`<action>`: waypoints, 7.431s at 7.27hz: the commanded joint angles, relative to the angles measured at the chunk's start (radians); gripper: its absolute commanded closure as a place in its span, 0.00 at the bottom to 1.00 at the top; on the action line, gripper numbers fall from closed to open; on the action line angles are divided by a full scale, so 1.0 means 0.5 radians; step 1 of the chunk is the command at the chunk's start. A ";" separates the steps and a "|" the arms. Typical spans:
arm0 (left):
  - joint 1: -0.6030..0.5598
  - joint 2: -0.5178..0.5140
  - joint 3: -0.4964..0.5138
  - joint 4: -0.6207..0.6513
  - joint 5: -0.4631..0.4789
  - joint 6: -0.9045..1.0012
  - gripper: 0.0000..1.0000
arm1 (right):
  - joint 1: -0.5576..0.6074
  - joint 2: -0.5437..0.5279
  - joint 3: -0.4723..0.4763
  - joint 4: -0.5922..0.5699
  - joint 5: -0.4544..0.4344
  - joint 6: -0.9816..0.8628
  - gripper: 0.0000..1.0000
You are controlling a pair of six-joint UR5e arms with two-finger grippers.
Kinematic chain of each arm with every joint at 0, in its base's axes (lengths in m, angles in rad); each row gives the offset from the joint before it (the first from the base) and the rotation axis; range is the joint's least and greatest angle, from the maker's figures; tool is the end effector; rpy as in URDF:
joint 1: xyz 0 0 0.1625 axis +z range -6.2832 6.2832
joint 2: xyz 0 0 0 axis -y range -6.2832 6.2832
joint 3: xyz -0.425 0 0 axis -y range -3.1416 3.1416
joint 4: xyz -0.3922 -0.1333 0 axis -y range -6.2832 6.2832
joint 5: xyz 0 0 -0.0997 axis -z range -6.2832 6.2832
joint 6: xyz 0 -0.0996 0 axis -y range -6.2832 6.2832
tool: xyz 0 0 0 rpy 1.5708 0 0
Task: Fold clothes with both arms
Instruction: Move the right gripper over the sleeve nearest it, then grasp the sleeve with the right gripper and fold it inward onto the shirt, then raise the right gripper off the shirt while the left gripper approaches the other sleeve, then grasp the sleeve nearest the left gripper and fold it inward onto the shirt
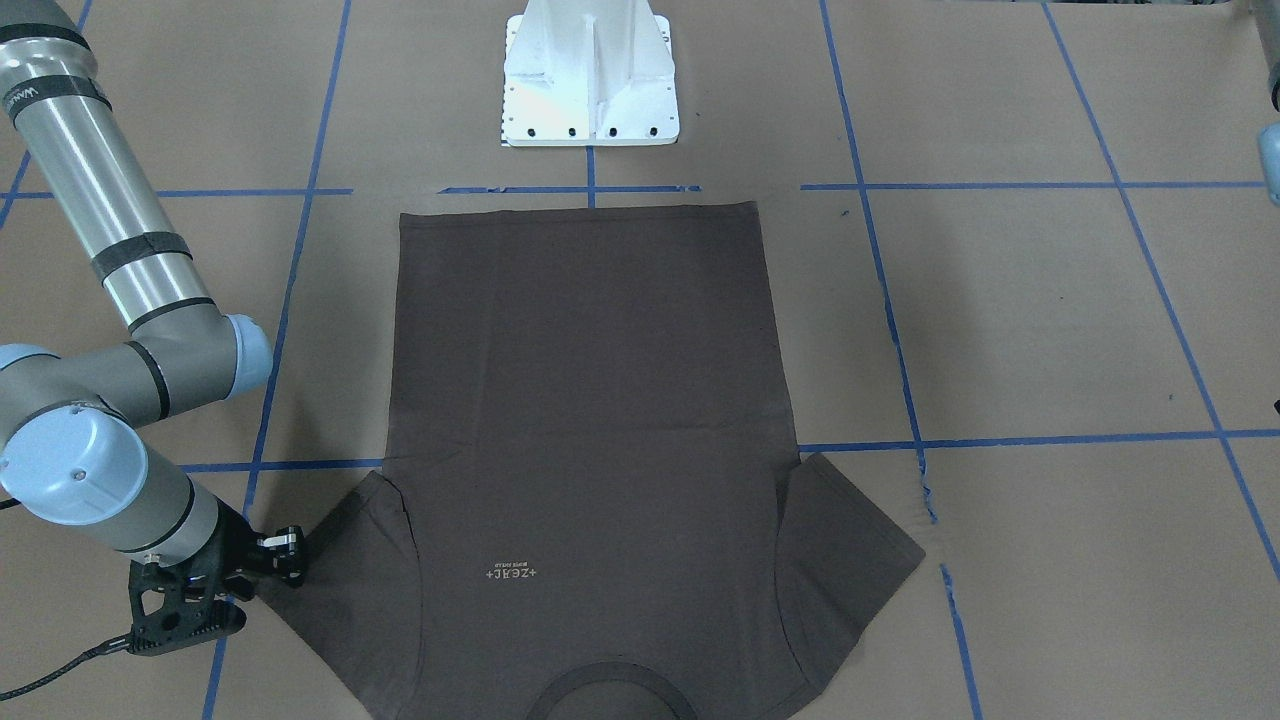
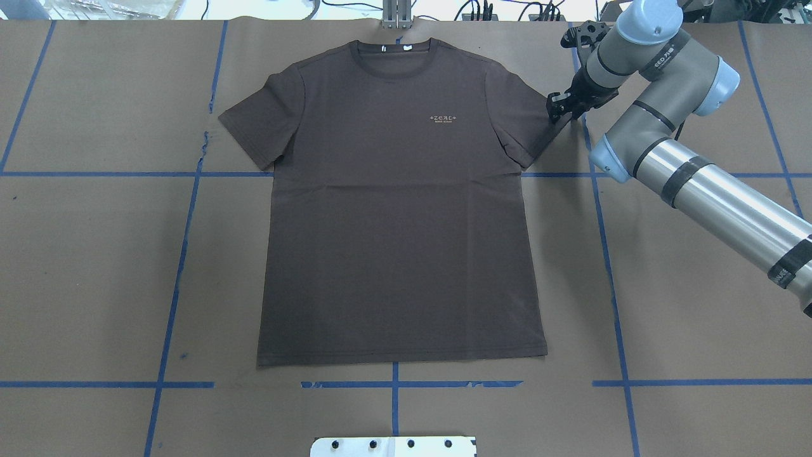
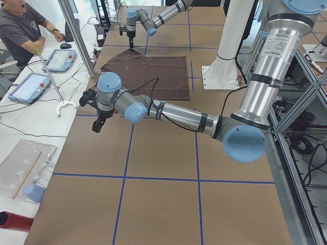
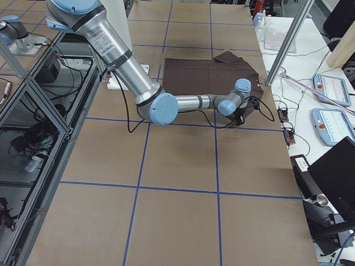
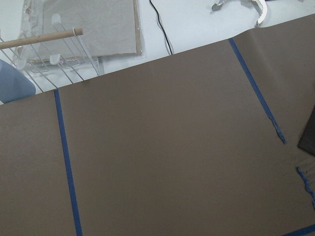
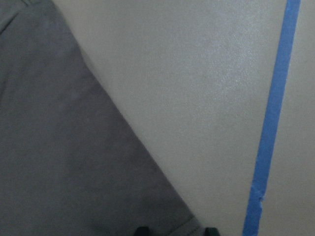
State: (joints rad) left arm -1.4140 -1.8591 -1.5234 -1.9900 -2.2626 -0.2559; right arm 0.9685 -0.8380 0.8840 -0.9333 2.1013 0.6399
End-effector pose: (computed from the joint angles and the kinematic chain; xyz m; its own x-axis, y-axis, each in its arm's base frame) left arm 0.0291 -0.6307 0.4758 0.7080 0.2926 -0.6427 0.0577 0.8831 0.4657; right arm -0.3892 -0.7125 0.4640 0.6872 -0.2217 0.6918 0.0360 0.9615 0.2723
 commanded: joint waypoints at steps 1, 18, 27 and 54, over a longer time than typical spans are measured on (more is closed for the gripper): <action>-0.001 -0.003 0.000 0.001 0.000 -0.001 0.00 | 0.002 0.016 0.008 -0.002 0.001 0.003 1.00; 0.709 -0.214 0.022 -0.352 0.503 -1.308 0.00 | -0.076 0.272 0.813 -1.050 0.330 0.537 0.00; 1.199 -0.552 0.792 -0.935 1.273 -1.814 0.01 | 0.002 0.022 1.018 -1.165 0.406 0.119 0.00; 1.395 -1.378 1.105 -0.327 1.328 -2.448 1.00 | 0.023 -0.165 1.217 -1.158 0.399 0.098 0.00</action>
State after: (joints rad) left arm -0.7217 -2.5433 -0.9809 -2.1237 -1.5986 -1.4566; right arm 0.9808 -0.9189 1.4921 -1.5123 2.3020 0.6902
